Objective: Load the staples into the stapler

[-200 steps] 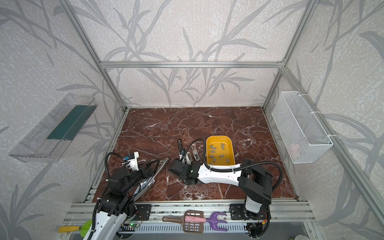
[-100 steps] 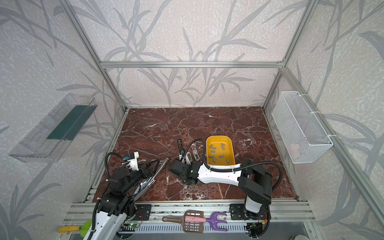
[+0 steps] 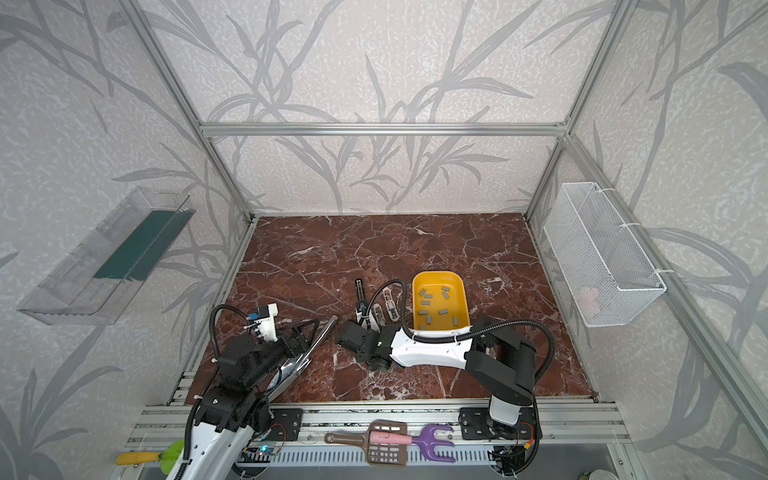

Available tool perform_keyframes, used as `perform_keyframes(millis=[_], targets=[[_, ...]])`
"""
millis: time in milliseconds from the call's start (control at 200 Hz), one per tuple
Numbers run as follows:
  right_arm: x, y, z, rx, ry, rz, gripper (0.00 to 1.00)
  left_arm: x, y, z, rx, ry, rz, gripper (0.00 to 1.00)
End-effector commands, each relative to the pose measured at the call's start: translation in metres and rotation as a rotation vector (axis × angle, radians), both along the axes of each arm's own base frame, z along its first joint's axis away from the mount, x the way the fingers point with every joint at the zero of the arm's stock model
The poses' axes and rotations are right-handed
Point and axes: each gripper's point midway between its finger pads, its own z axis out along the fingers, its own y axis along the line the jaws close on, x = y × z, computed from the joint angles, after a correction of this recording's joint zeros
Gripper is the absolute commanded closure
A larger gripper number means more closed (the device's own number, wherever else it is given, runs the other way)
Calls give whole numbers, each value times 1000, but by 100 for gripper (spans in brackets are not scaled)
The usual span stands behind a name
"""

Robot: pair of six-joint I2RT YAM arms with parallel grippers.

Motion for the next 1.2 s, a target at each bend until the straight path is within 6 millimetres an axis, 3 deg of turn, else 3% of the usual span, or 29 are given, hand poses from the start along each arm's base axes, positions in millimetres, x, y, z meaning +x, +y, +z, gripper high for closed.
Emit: perform_keyframes(millis=[0,1015,1200], targets=[[1,9,3,9,0,5,100,1,-1,3,-9,-16,-1,1],[3,8,-3,-17,-2,-3,100,0,-1,2,-10,-16,-3,1],[3,11,7,-12,-9,19,100,0,-1,2,-10,-16,-3,1]])
